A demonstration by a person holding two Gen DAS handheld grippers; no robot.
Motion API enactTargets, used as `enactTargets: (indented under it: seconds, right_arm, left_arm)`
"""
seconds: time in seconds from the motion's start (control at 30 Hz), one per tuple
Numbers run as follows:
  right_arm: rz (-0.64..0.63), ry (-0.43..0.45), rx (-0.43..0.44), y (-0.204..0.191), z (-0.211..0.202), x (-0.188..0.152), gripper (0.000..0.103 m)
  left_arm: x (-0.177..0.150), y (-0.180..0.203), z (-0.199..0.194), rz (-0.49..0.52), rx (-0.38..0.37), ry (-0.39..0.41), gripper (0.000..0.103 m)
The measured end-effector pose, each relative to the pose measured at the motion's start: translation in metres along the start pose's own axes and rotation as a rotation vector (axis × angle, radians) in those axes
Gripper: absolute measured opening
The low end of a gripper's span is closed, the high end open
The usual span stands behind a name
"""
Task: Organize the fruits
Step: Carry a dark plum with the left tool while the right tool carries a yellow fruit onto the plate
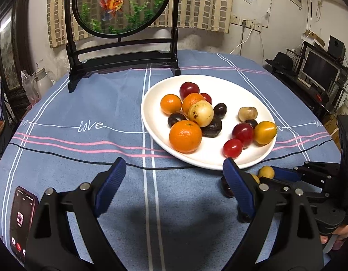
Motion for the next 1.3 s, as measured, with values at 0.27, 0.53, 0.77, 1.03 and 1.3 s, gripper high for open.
enactTargets:
  seconds: [0.27, 0.53, 0.77, 1.03, 1.3]
  right_arm:
    - [0.118, 0.087, 0.06, 0.017, -0.033, 0.01, 0.025]
    - [0.168, 0.109, 0.056, 0.03, -0.041, 0.011, 0.025]
    - [0.182, 0.116, 0.051, 0.034, -0.043, 0.011, 0.025]
    - [0.179, 0.118, 0.051, 0.033, -0.045, 0.01, 0.025]
    - [0.165, 0.12, 0.056, 0.029, -0.046, 0.01, 0.025]
  left_arm:
    - [-0.002, 0.004, 0.001, 0.021, 0.009, -0.009, 0.089]
    - [-0.005, 0.008, 0.002, 0.046, 0.009, -0.016, 0.089]
    - [-0.031, 0.05, 0.011, 0.154, -0.136, -0.12, 0.088]
    - [-0.065, 0.091, 0.019, 0.278, -0.242, -0.224, 0.064]
    - [-0.065, 0.08, 0.032, 0.201, -0.249, -0.254, 0.048]
Point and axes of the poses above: each gripper's, at about its wrist camera, not at the fingertips, and z roughly the way its jaws point, y to its right, x to its top, the point moved 7 cm from there along z, roughly the way its jaws point, and after that the axes turned 8 degrees about -x, right-handed, at the moved point
